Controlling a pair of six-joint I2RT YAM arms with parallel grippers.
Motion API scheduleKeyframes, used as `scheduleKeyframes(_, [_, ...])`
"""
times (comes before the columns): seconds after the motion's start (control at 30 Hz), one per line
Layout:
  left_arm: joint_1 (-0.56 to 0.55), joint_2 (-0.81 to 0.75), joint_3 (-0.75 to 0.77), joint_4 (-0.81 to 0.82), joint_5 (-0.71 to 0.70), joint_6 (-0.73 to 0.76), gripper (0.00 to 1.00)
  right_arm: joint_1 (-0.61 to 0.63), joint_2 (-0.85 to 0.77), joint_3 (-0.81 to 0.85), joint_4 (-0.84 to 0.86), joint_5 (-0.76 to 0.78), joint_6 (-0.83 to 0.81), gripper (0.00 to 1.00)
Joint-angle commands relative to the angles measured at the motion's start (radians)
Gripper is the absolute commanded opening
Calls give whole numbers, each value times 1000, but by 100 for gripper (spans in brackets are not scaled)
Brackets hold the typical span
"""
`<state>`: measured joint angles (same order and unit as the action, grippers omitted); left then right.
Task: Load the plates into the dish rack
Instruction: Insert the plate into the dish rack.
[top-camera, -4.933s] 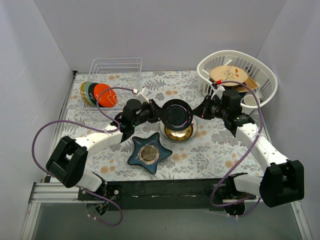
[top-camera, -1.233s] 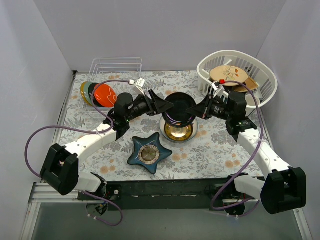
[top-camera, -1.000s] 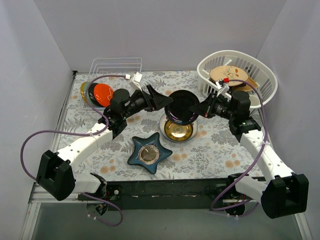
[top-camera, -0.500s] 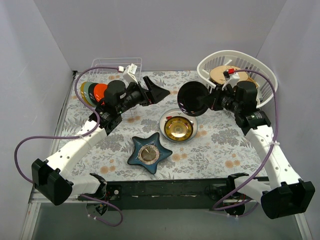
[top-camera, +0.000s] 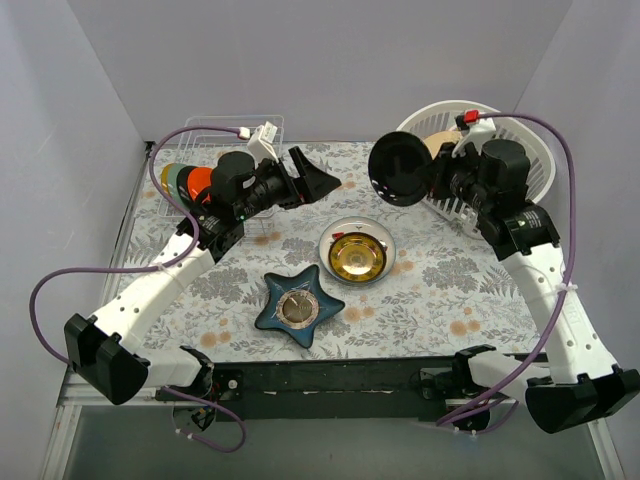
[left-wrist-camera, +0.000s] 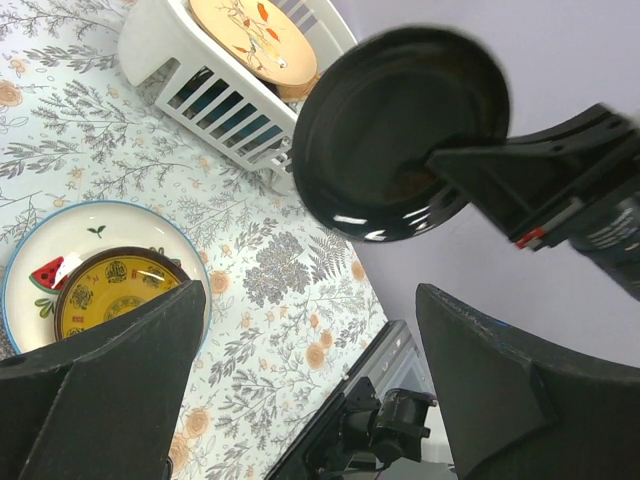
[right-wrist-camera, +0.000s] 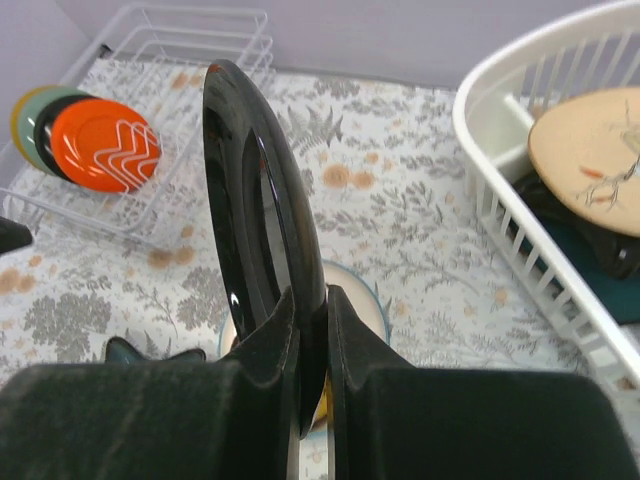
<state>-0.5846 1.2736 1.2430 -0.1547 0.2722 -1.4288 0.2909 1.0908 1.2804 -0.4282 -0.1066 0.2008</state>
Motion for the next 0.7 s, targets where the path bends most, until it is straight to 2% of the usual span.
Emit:
scheduleKeyframes(0.0, [2, -33, 33, -28, -4, 5, 86, 62, 52, 187, 17, 65, -35, 1])
scheduleKeyframes(0.2, [3, -60, 44, -77, -25, 24, 87, 224, 179, 379, -23, 198, -78, 1])
scheduleKeyframes(0.33, [5, -66, 85, -131, -51, 47, 87, 368, 291, 543, -85, 400, -153, 1])
scheduleKeyframes(0.47, [9, -43, 163, -254, -96, 77, 87, 505, 379, 664, -125, 597, -251, 1])
scheduleKeyframes(0.67, [54, -31, 271, -407, -160, 111, 87, 625, 488, 793, -124, 873, -402, 1])
